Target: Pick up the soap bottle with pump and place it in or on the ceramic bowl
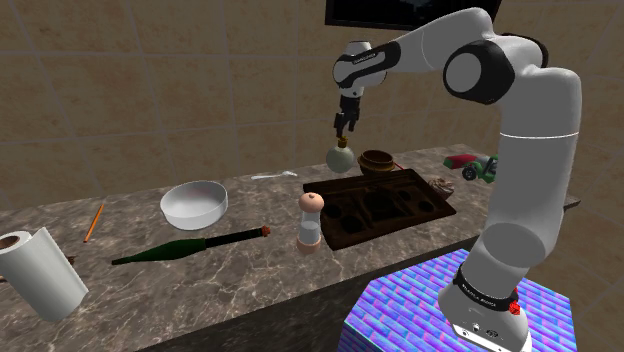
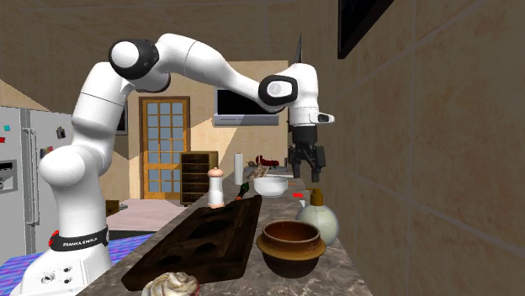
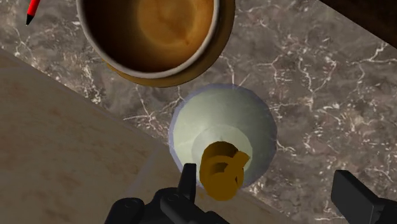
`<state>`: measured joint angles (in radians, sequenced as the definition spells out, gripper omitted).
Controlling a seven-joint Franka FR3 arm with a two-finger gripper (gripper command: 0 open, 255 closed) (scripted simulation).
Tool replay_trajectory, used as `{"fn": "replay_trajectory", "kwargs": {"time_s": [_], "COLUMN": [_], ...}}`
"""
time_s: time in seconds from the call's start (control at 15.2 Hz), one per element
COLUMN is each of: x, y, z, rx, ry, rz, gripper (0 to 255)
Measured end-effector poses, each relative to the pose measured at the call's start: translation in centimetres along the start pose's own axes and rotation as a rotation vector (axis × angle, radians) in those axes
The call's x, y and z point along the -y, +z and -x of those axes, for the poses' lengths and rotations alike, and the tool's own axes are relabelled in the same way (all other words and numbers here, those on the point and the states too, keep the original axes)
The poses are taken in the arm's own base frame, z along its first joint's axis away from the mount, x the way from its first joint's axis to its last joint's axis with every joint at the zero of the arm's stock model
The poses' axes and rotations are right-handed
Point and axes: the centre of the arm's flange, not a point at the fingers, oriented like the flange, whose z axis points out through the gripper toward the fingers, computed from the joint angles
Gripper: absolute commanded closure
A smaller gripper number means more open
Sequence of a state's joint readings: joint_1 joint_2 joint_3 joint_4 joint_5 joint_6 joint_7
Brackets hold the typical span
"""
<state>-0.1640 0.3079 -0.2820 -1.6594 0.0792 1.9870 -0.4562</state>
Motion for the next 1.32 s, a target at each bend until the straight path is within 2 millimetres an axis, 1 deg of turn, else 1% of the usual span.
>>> {"fn": "replay_trajectory", "kwargs": {"time_s": [0.13, 0.33, 0.66, 1.06, 1.12, 1.32], "x": [-1.6, -2.3, -2.4, -2.4, -2.4, -2.4], "y": [1.0, 2.7, 5.1, 5.5, 5.5, 5.5], "z": [-1.7, -2.2, -2.3, -2.3, -2.3, -2.3], "rx": [0.003, 0.004, 0.003, 0.003, 0.003, 0.002], "ry": [-0.003, -0.004, -0.005, -0.004, -0.004, -0.005], "rz": [0.005, 0.007, 0.007, 0.008, 0.008, 0.008], "gripper": [0, 0, 0, 0, 255, 255]}}
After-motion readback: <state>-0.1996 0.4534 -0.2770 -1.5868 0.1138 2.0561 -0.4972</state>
